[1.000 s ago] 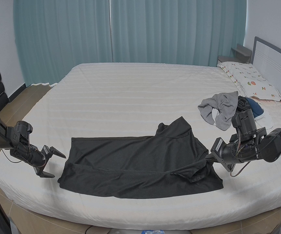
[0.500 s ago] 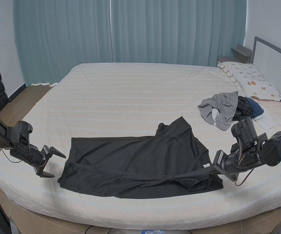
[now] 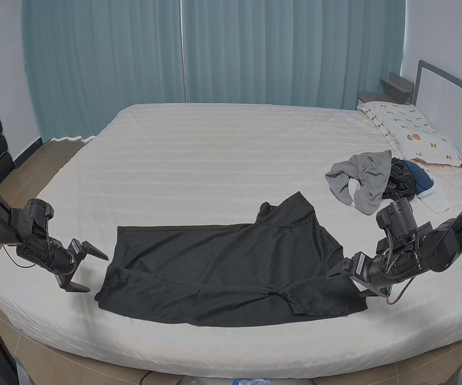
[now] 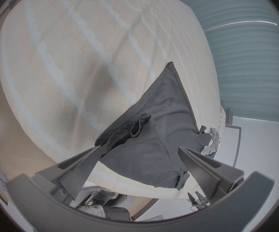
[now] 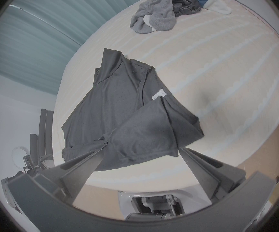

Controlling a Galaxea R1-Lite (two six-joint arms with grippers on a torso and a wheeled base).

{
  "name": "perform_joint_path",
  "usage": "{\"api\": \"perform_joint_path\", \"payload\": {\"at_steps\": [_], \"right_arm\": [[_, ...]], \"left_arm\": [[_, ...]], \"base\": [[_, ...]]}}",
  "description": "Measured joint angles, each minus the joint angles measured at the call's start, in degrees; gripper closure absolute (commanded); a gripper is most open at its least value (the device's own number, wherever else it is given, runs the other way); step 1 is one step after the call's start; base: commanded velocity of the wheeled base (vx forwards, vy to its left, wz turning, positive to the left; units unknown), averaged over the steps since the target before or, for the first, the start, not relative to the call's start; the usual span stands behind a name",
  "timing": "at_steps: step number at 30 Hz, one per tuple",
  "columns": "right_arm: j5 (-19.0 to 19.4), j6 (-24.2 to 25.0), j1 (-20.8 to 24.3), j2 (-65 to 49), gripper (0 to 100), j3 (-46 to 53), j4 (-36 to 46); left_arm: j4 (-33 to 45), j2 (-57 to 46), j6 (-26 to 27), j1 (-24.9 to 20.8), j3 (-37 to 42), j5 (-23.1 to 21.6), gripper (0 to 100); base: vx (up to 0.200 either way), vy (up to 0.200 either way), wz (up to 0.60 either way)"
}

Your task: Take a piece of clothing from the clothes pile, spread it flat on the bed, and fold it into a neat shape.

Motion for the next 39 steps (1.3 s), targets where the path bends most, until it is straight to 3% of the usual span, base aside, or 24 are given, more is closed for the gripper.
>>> {"api": "perform_joint_path", "payload": {"at_steps": [7, 12, 26, 30, 39], "right_arm": [[1.38, -3.51, -2.43, 4.61, 0, -0.06, -8.75], [4.85, -7.91, -4.25, 8.46, 0, 0.05, -14.56], [20.43, -25.59, -11.78, 18.25, 0, 1.05, -31.56], [24.09, -27.23, -13.42, 20.94, 0, 1.6, -35.47], [25.87, -26.83, -14.31, 26.1, 0, 3.27, -46.29]], "left_arm": [[-0.04, 0.0, 0.02, -0.09, -0.06, 0.09, 0], [-1.29, 0.02, 0.02, -0.09, -0.2, 0.18, 0], [-3.82, 0.49, 0.02, -1.33, 0.2, 2.29, 0], [-3.84, 0.6, 0.02, -1.49, 0.33, 2.29, 0], [-3.86, 0.6, 0.02, -1.74, 0.77, 2.24, 0]], "base": [[0.0, 0.0, 0.0], [0.0, 0.0, 0.0], [0.0, 0.0, 0.0], [0.0, 0.0, 0.0], [0.0, 0.0, 0.0]]}}
